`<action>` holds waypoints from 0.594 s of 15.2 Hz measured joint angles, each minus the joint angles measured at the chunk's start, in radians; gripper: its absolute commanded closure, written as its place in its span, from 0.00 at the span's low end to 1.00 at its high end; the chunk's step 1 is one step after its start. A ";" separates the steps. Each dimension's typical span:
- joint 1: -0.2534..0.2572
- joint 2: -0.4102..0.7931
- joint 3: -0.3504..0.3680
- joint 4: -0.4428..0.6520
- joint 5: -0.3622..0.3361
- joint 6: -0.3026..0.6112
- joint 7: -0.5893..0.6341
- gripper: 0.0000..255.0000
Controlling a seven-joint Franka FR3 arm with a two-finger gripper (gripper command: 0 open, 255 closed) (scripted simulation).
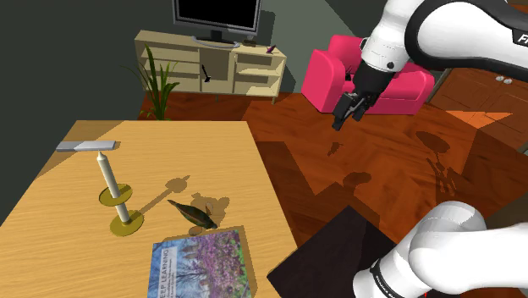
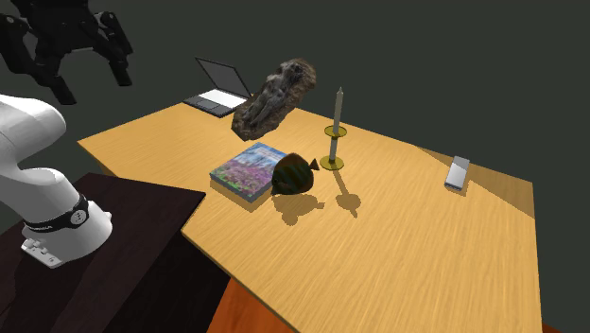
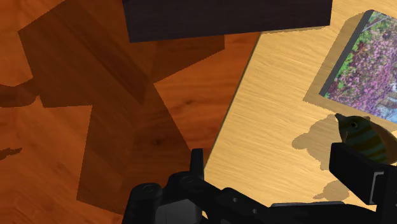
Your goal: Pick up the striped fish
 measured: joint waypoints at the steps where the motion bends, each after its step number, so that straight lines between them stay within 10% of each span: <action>1: 0.000 0.000 0.000 0.000 0.000 0.000 0.000 0.00; 9: 0.035 0.109 0.018 -0.120 0.074 0.230 0.019 0.00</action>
